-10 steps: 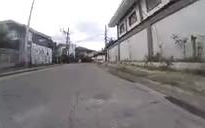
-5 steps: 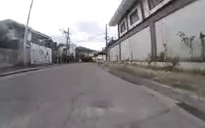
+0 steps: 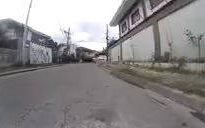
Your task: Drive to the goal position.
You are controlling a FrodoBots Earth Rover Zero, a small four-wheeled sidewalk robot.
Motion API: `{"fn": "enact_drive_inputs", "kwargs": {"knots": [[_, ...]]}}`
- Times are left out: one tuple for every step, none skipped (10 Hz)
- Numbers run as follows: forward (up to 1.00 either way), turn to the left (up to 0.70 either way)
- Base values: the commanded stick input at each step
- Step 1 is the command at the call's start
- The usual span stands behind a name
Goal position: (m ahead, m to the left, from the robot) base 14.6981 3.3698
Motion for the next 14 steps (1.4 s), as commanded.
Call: {"fn": "enact_drive_inputs", "kwargs": {"knots": [[0.68, 0.0], [0.68, 0.0], [0.68, 0.0], [0.68, 0.0], [0.68, 0.0], [0.68, 0.0], [0.68, 0.0], [0.68, 0.0], [0.68, 0.0], [0.68, 0.0], [0.68, 0.0], [0.68, 0.0], [0.68, 0.0], [0.68, 0.0]]}}
